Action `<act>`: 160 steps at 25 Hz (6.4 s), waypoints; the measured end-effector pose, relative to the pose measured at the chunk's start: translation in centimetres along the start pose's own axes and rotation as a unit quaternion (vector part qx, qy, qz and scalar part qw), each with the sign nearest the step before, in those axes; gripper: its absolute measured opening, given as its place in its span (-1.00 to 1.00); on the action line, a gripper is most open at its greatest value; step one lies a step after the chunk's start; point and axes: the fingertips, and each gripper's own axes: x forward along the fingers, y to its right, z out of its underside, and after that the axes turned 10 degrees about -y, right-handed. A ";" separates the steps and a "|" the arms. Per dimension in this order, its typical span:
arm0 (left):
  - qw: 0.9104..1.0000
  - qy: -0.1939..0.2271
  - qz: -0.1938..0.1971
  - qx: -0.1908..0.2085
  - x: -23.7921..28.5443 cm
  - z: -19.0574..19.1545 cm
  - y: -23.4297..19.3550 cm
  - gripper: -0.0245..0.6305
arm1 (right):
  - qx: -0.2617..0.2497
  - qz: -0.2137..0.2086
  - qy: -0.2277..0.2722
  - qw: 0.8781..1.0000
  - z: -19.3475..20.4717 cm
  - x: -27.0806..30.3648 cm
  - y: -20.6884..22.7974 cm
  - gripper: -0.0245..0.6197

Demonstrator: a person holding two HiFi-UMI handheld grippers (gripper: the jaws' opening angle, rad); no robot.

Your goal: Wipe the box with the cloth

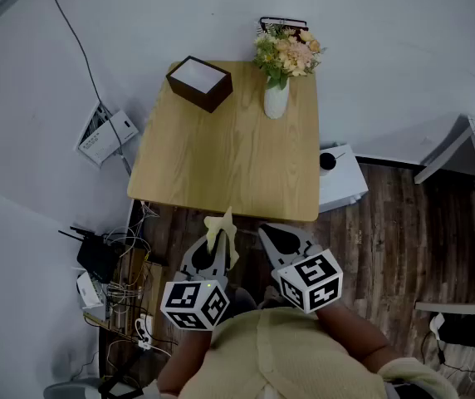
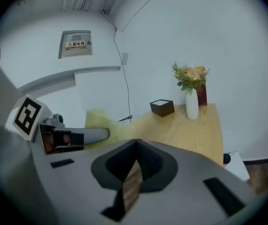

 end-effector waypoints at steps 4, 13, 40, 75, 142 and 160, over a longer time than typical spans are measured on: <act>1.000 -0.004 -0.001 -0.007 0.3 0.4 -0.1 -0.84 | 0.018 -0.009 0.007 1.000 -0.1 0.1 0.5 -0.83; 1.000 -0.009 -0.008 -0.024 1.2 0.1 -2.5 -0.84 | 0.034 -0.007 -0.006 0.999 -0.8 2.2 1.2 -0.83; 0.995 -0.052 0.087 0.012 7.0 -8.5 -18.3 -0.84 | 0.049 0.047 -0.044 0.997 -8.6 18.7 -2.2 -0.83; 0.995 -0.045 0.054 0.073 19.1 -17.2 -19.5 -0.84 | 0.056 0.056 -0.002 0.997 -16.9 22.7 9.7 -0.82; 0.995 -0.048 0.076 0.040 32.8 -22.0 -25.2 -0.84 | 0.173 0.148 0.003 0.974 -16.7 28.6 16.5 -0.82; 0.980 -0.084 0.166 0.069 30.9 -18.3 -16.7 -0.84 | 0.163 0.152 0.008 0.975 -15.8 25.2 16.2 -0.82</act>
